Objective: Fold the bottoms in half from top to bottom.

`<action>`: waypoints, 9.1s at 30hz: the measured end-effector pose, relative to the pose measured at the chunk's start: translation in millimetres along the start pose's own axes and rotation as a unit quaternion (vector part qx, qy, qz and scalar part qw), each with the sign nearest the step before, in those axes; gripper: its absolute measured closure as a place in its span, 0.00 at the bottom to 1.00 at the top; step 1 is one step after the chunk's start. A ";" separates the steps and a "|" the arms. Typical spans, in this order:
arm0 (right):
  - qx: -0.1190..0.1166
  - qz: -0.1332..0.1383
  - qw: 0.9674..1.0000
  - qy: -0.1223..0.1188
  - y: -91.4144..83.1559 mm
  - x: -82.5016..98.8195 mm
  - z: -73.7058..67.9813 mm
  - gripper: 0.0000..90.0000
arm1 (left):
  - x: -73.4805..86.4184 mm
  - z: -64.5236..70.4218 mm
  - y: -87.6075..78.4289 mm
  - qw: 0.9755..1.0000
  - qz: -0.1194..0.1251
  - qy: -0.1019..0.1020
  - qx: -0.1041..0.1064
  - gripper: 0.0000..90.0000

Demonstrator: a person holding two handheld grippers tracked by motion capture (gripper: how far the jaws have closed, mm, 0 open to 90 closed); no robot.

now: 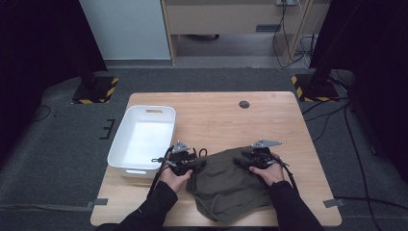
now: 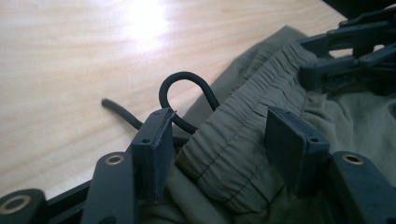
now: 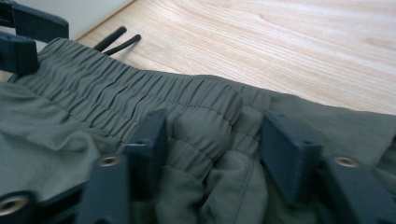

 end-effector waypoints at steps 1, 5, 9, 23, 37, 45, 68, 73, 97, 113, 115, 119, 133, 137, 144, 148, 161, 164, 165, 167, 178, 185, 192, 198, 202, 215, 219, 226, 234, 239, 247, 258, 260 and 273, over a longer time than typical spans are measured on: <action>0.003 0.003 1.000 -0.005 -0.1 0.4 -0.5 0.59 | 1.3 1.2 1.9 1.000 -0.004 -0.001 0.001 0.47; 0.007 0.012 1.000 -0.019 -0.7 1.4 -3.2 0.75 | 4.6 7.5 8.8 1.000 -0.011 0.016 -0.009 0.49; 0.005 0.021 0.999 -0.029 -1.2 1.4 -6.0 0.86 | 3.3 12.1 9.3 0.999 -0.009 0.036 -0.019 0.54; -0.087 0.087 0.991 -0.046 -49.8 -2.1 -25.7 0.87 | -1.8 49.2 -45.3 0.995 0.051 0.084 0.035 0.64; -0.093 0.082 0.991 -0.047 -75.5 21.6 -14.5 0.87 | 26.5 37.1 -51.0 0.998 -0.010 0.062 -0.024 0.58; -0.087 0.075 0.992 -0.052 -68.6 18.2 -12.9 0.87 | 31.6 32.8 -23.9 0.995 -0.059 0.074 -0.043 0.73; -0.110 0.117 0.986 -0.033 -70.3 -3.7 -7.3 0.87 | -32.5 -10.8 20.8 0.989 -0.034 0.060 -0.128 1.00; -0.134 0.126 0.982 -0.036 -80.4 -2.2 -9.9 0.87 | -46.8 -24.9 31.1 0.987 -0.034 0.060 -0.143 1.00; -0.020 0.095 0.995 -0.014 -66.9 4.6 2.1 0.49 | -42.7 4.7 35.3 0.999 0.004 0.025 -0.037 0.48; 0.017 0.036 0.998 0.043 -42.4 10.5 16.3 0.49 | -29.2 9.1 59.7 1.000 -0.023 0.004 -0.008 0.48; 0.020 0.033 0.998 0.043 -41.9 11.8 17.0 0.53 | -29.3 10.4 59.7 1.000 -0.025 0.004 -0.010 0.50; 0.030 0.035 0.998 0.036 -40.4 13.3 14.0 0.65 | -30.9 14.9 58.5 0.999 -0.026 0.017 -0.021 0.57; -0.041 0.078 0.995 -0.040 -59.5 9.1 -18.1 0.75 | -32.3 46.6 -22.0 0.996 0.017 0.087 -0.002 0.67; -0.065 0.081 0.993 -0.048 -67.0 14.0 -24.9 0.70 | -18.2 57.1 -40.2 0.994 0.022 0.102 0.015 0.67; -0.101 0.116 0.988 -0.021 -79.6 11.2 -26.4 0.62 | 8.6 71.5 -57.2 0.993 0.021 0.105 0.041 0.65; -0.059 0.119 0.991 -0.007 -72.7 0.5 -25.6 0.59 | 12.8 76.9 -60.6 0.993 0.019 0.108 0.044 0.64; -0.034 0.027 0.998 -0.035 -49.2 21.2 -32.4 0.63 | 5.1 50.4 -77.2 0.997 0.060 0.047 0.030 0.55; -0.043 0.025 0.998 -0.037 -51.0 22.9 -32.8 0.63 | -2.2 32.6 -68.3 0.998 0.060 0.033 -0.003 0.55; -0.045 0.024 0.998 -0.041 -51.0 23.3 -33.0 0.63 | -3.9 27.3 -62.7 0.998 0.057 0.028 -0.012 0.55; -0.048 0.022 0.998 -0.040 -51.3 24.2 -33.6 0.63 | -5.7 17.7 -49.2 0.999 0.039 0.019 -0.024 0.54; -0.050 0.039 0.997 -0.032 -52.0 19.2 -31.5 0.60 | 5.0 28.5 -28.1 0.999 -0.012 0.037 -0.025 0.52; 0.012 0.062 0.998 -0.013 -39.6 -2.7 -18.5 0.55 | 11.5 38.3 -43.5 0.999 0.002 0.047 -0.002 0.51; 0.033 0.008 0.999 -0.030 -22.7 4.1 -18.5 0.55 | 13.9 47.9 -46.4 0.998 0.001 0.058 0.017 0.50; 0.015 0.007 0.999 -0.041 -30.3 8.0 -22.3 0.53 | 17.3 38.3 -44.1 0.999 -0.008 0.048 -0.007 0.49; 0.031 0.001 0.999 -0.032 -27.1 10.6 -13.3 0.51 | 22.1 17.5 -36.4 0.998 -0.028 0.031 -0.039 0.50; 0.063 -0.028 0.998 -0.014 -3.2 7.3 0.5 0.48 | 10.4 -0.5 20.7 0.990 -0.096 0.065 -0.086 0.72; 0.080 -0.021 0.997 0.000 7.2 0.1 5.4 0.48 | 2.8 -11.5 34.1 0.987 -0.097 0.079 -0.104 0.77; 0.113 0.000 0.994 0.010 22.9 -13.8 13.1 0.48 | -14.8 -28.6 56.1 0.980 -0.102 0.095 -0.141 0.79; 0.155 0.030 0.987 0.034 34.8 -26.7 23.4 0.49 | -29.8 -47.6 65.5 0.986 -0.049 0.053 -0.148 0.62; 0.141 0.061 0.987 0.037 22.2 -35.0 22.0 0.47 | -43.8 -36.1 40.0 0.990 0.000 0.042 -0.135 0.54; 0.050 0.094 0.994 0.028 -21.7 -36.7 0.4 0.41 | -43.5 -6.3 -8.4 0.995 0.043 0.051 -0.071 0.48; -0.021 0.030 0.999 -0.003 -27.9 4.5 -17.0 0.44 | -8.5 3.8 -11.4 0.999 0.026 0.017 -0.024 0.45; -0.022 0.027 0.999 -0.004 -26.3 6.2 -15.0 0.48 | -7.6 4.8 -11.9 0.999 0.027 0.017 -0.017 0.45; -0.030 0.005 0.999 0.028 -17.1 6.6 -4.9 0.49 | 2.3 20.9 -12.0 0.999 0.002 0.042 0.011 0.50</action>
Point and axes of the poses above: each handheld gripper's, and its own axes: y roughly forward along the jaws, x roughly out of its underside, z roughly to its right, the point moved 2 cm from there along y, roughly forward along the jaws, and after that the axes turned 12 degrees about y, right-handed, at the moved point
